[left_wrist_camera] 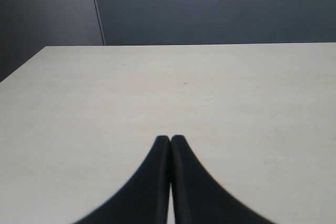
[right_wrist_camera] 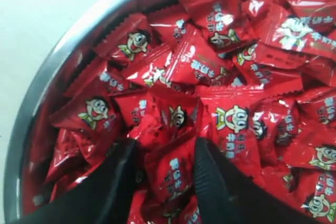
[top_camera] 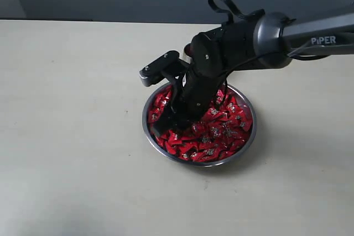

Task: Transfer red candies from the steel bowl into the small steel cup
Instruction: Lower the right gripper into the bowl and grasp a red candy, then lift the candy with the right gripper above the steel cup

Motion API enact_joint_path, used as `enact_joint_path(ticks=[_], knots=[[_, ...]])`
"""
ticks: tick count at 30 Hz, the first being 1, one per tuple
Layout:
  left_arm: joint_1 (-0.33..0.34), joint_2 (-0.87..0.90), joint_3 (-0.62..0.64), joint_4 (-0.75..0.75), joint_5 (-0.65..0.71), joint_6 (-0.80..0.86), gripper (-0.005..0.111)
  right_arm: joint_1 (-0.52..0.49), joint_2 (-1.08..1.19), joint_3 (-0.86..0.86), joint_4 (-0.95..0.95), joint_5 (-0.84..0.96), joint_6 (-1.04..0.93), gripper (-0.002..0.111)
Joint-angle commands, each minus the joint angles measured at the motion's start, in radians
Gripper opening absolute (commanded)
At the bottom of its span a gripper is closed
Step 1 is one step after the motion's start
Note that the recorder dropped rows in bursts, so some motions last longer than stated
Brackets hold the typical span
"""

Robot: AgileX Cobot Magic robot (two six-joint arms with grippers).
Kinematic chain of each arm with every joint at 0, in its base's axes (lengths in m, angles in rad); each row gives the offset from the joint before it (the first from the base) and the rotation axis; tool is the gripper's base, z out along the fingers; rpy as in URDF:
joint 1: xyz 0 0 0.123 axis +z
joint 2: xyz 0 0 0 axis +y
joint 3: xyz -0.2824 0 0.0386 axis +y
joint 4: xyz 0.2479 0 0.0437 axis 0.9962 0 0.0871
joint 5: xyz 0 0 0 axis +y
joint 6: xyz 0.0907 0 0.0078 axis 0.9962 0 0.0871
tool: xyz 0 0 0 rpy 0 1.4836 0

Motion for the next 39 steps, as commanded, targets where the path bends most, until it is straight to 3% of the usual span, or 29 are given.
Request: enact_joint_path(ticks=[1,5,12,25,32,35,39], knots=[[0.001,-0.004,0.004,0.001,-0.002,-0.003,0.0,-0.003,-0.001,-0.007,-0.067,0.011,0.034,0.036],[0.001,-0.004,0.004,0.001,-0.002,-0.003,0.0,-0.003,-0.001,-0.007,-0.086,0.011,0.043,0.033],[0.001,-0.004,0.004,0.001,-0.002,-0.003,0.0,-0.003,-0.001,-0.007,-0.086,0.015,0.043,0.0],[0.001,-0.004,0.004,0.001,-0.002,-0.003,0.0,-0.003,-0.042,-0.009,-0.086,0.037,0.043,-0.001],[0.001,-0.004,0.004,0.001,-0.002,-0.003,0.0,-0.003,-0.101,-0.097,-0.094,0.107,0.066,-0.001],[0.001,-0.004,0.004,0.001,-0.002,-0.003,0.0,-0.003,-0.114,-0.146,-0.179,0.121,0.123,-0.001],[0.001,-0.004,0.004,0.001,-0.002,-0.003,0.0,-0.004,-0.114,-0.181,-0.443,0.142,0.296,-0.001]])
